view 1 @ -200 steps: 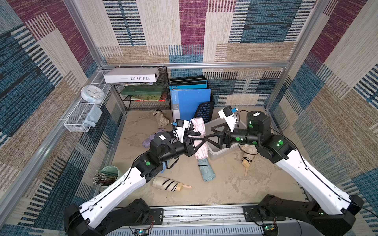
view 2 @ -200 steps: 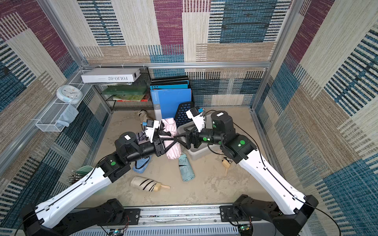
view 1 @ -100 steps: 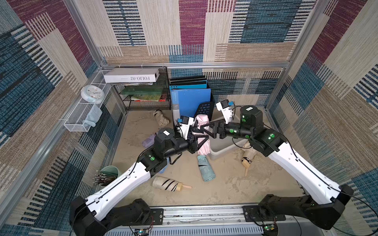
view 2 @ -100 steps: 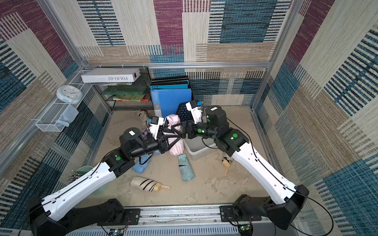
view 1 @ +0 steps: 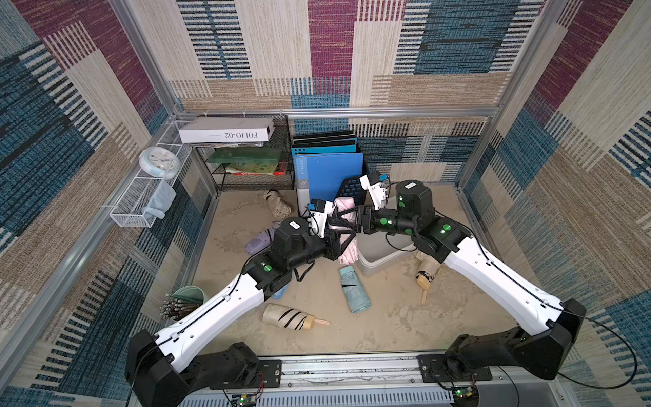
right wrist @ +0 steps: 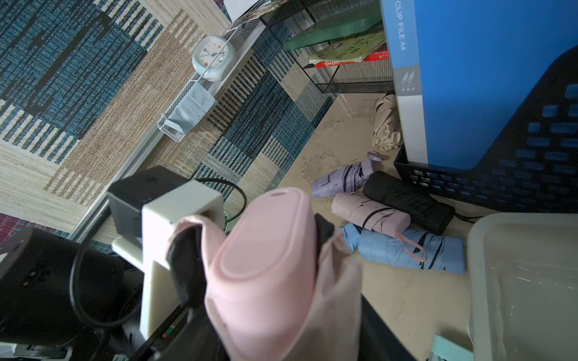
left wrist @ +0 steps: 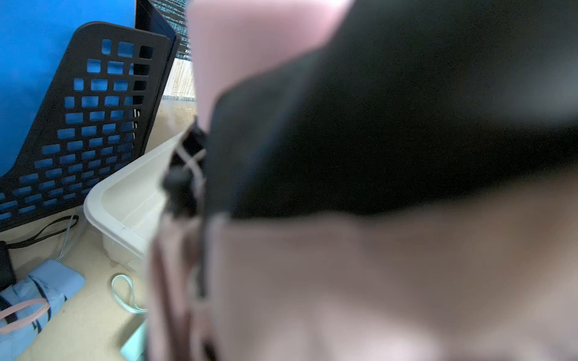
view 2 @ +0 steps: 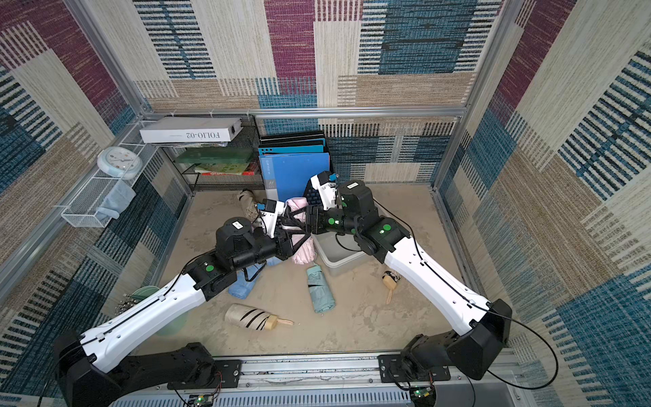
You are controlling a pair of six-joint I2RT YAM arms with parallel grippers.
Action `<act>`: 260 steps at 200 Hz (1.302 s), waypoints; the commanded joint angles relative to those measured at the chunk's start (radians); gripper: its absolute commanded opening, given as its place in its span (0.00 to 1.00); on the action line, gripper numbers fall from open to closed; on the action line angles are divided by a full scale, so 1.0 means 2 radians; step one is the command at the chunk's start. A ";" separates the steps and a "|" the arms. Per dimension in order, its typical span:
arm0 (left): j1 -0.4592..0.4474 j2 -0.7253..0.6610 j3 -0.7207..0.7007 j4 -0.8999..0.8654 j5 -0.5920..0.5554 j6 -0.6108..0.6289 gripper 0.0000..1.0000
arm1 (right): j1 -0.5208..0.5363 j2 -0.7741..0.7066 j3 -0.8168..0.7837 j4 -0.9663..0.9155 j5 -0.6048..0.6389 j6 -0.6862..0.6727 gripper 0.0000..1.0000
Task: Put the umbrella into the storage box
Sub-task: Place the umbrella in the storage box.
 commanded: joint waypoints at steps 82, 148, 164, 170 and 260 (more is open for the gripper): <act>-0.001 0.008 0.008 0.022 0.019 0.007 0.37 | 0.003 0.035 -0.001 0.035 0.029 0.017 0.28; -0.001 0.005 0.001 0.024 0.010 0.004 0.67 | 0.003 0.040 -0.004 0.049 0.035 0.026 0.06; -0.001 0.002 -0.002 0.024 0.005 0.006 0.75 | 0.002 0.043 -0.005 0.053 0.035 0.033 0.00; -0.001 0.002 -0.003 0.023 0.004 0.005 0.78 | 0.002 0.044 -0.005 0.053 0.037 0.035 0.00; 0.001 -0.075 -0.036 -0.028 -0.035 0.030 0.99 | -0.028 0.038 0.000 0.022 0.071 0.028 0.00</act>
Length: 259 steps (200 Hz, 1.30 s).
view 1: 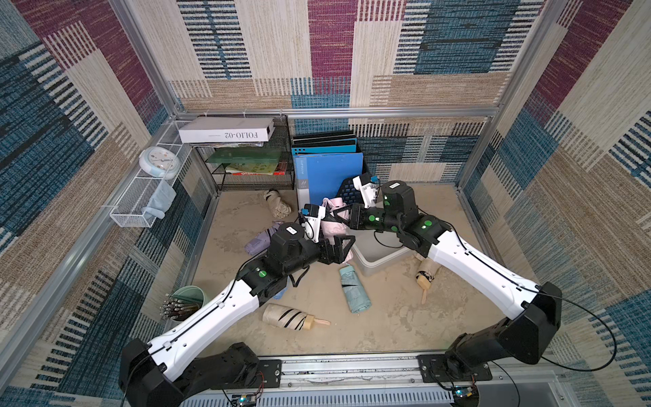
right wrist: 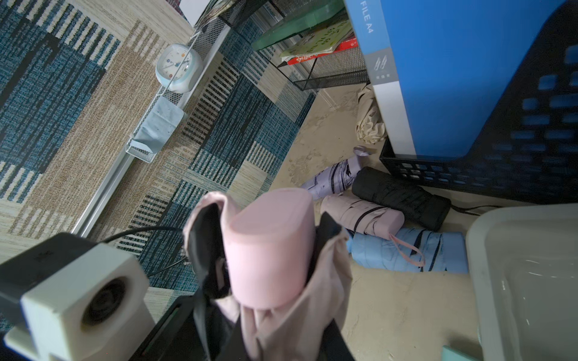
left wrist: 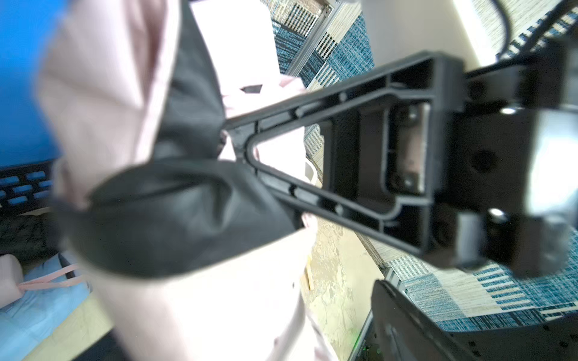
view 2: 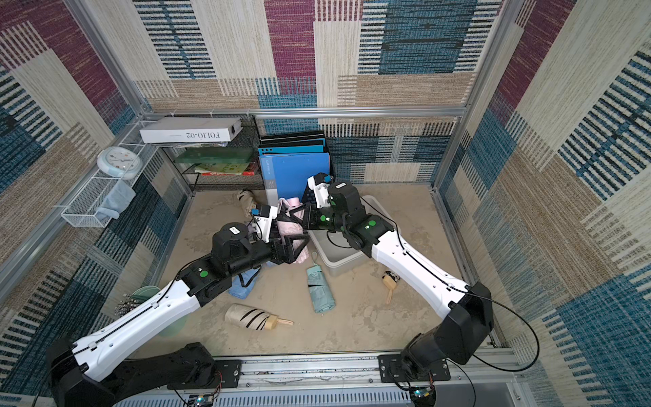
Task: Put the umbrella into the storage box
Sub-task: Place the umbrella in the storage box, then move the storage box to the center of the board.
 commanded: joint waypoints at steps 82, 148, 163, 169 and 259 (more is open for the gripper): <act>0.009 -0.100 -0.067 -0.089 -0.109 -0.101 0.98 | -0.115 -0.007 0.020 -0.148 0.062 -0.133 0.00; 0.015 -0.048 -0.112 -0.024 -0.104 -0.220 0.92 | -0.118 0.071 0.011 -0.163 0.064 -0.177 0.00; 0.016 -0.031 -0.114 -0.012 -0.101 -0.227 0.91 | -0.117 0.083 0.001 -0.155 0.056 -0.185 0.00; 0.016 -0.025 -0.113 -0.006 -0.100 -0.232 0.91 | -0.117 0.087 -0.004 -0.151 0.051 -0.187 0.00; 0.017 0.104 -0.085 0.088 -0.050 -0.260 0.74 | -0.104 0.120 -0.101 -0.045 0.018 -0.189 0.00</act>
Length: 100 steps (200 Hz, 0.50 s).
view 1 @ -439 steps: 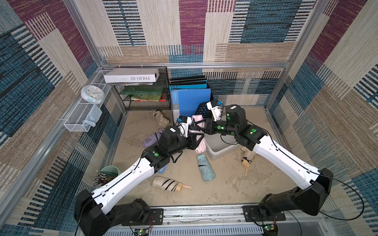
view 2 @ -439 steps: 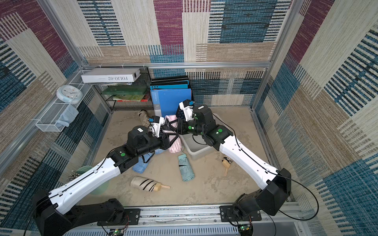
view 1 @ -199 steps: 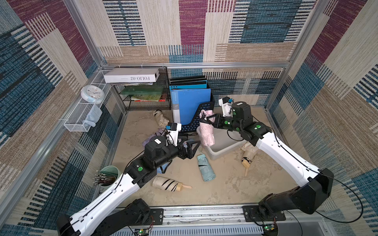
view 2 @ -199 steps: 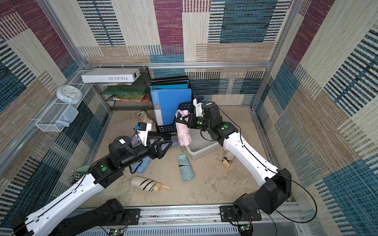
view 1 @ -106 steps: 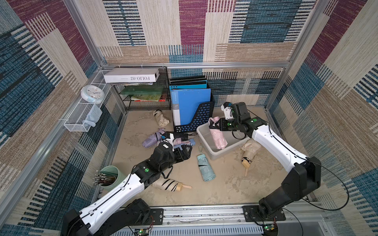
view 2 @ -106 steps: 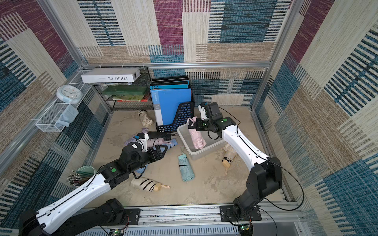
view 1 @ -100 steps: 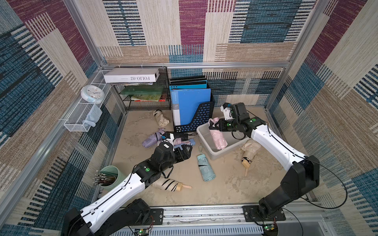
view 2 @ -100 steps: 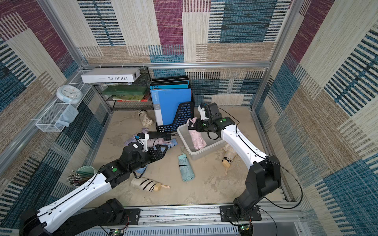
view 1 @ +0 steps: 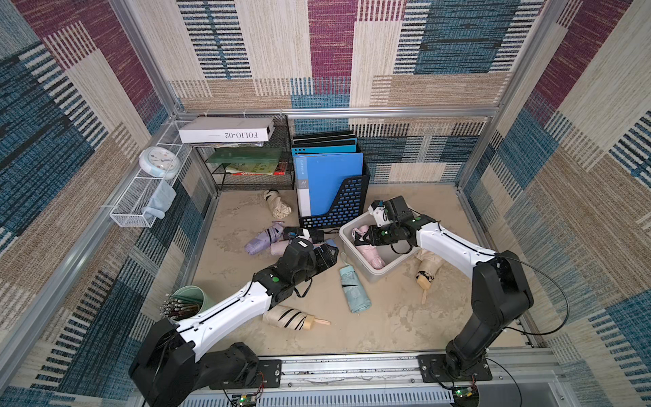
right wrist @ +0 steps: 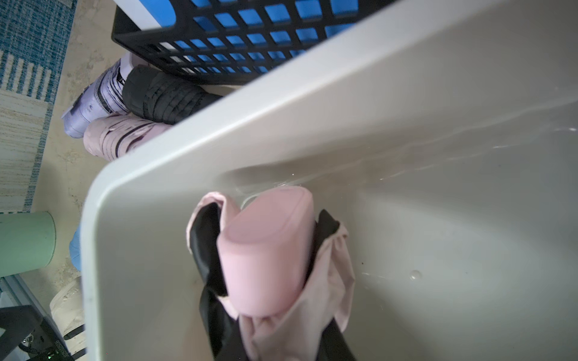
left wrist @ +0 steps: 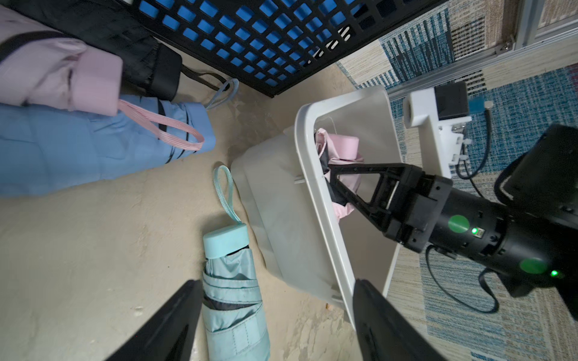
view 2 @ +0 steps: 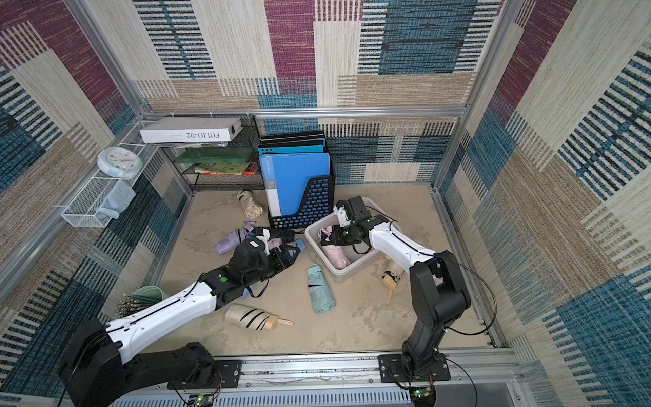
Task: Put the umbrella into the storage box
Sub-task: Move the storage box to the center of the board.
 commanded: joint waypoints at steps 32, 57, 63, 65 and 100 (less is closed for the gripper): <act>0.001 0.072 0.042 0.066 0.045 -0.008 0.66 | 0.007 0.008 -0.049 0.081 -0.024 -0.009 0.05; 0.001 0.098 0.056 0.074 0.048 -0.011 0.63 | 0.007 0.013 -0.058 0.098 -0.034 -0.009 0.27; 0.001 0.104 0.059 0.074 0.049 -0.012 0.62 | 0.007 0.014 -0.058 0.100 -0.036 -0.010 0.32; 0.001 0.106 0.060 0.074 0.049 -0.013 0.61 | 0.007 0.014 -0.058 0.101 -0.038 -0.010 0.35; 0.001 0.141 0.087 0.067 0.048 -0.009 0.53 | 0.003 0.002 -0.047 0.078 -0.039 -0.019 0.53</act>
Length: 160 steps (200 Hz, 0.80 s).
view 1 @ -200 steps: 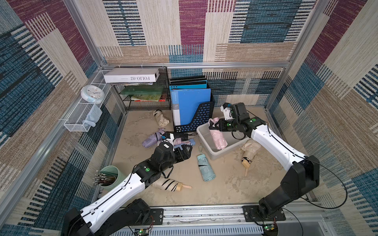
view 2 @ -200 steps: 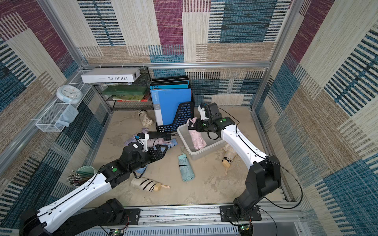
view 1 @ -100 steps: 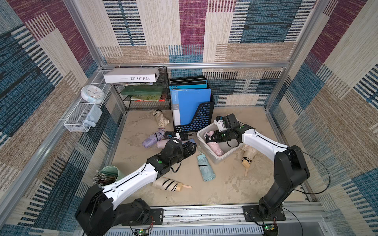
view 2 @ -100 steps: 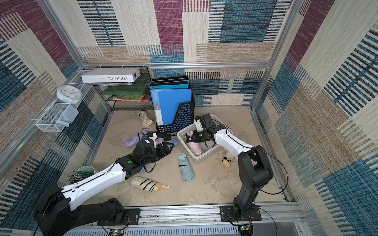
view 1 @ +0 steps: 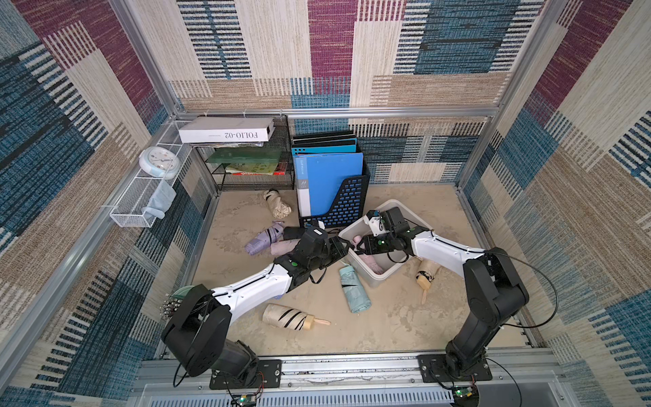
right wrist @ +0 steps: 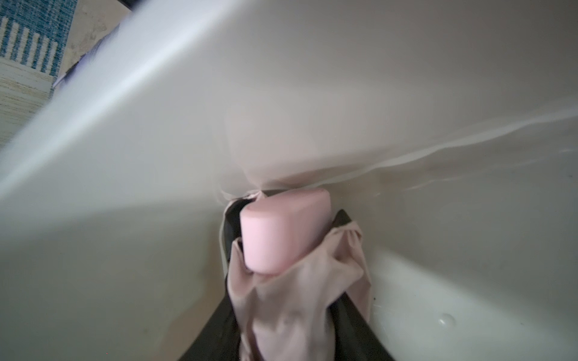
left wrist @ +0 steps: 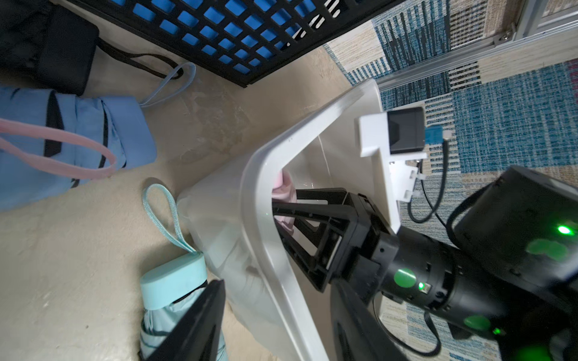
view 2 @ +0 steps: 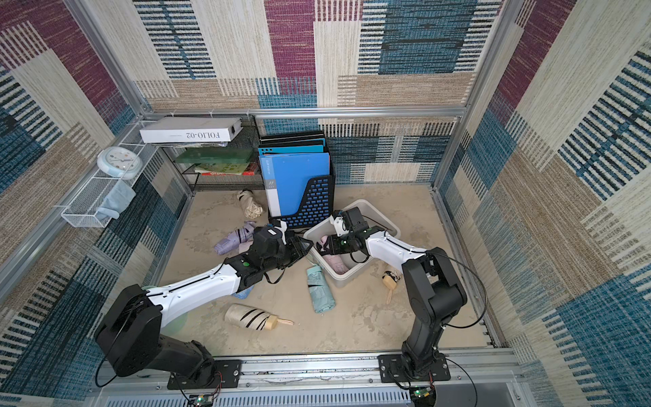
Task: Put the umbrella into the storage box
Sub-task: Move the storage box to the center of the board.
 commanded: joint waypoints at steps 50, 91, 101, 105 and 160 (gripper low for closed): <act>0.001 0.056 0.051 0.002 0.019 0.016 0.37 | -0.018 -0.053 -0.001 -0.036 0.008 -0.011 0.45; 0.000 0.075 0.074 -0.016 0.035 0.030 0.27 | -0.015 -0.047 -0.048 0.009 0.025 0.038 0.33; 0.000 0.078 0.081 -0.022 0.038 0.036 0.25 | -0.015 -0.037 -0.050 0.016 0.032 0.042 0.29; 0.000 0.079 0.083 -0.025 0.038 0.038 0.25 | -0.014 -0.031 -0.050 0.018 0.033 0.044 0.28; 0.000 0.092 0.111 -0.053 0.044 0.065 0.22 | -0.018 -0.039 -0.028 -0.001 0.042 0.031 0.41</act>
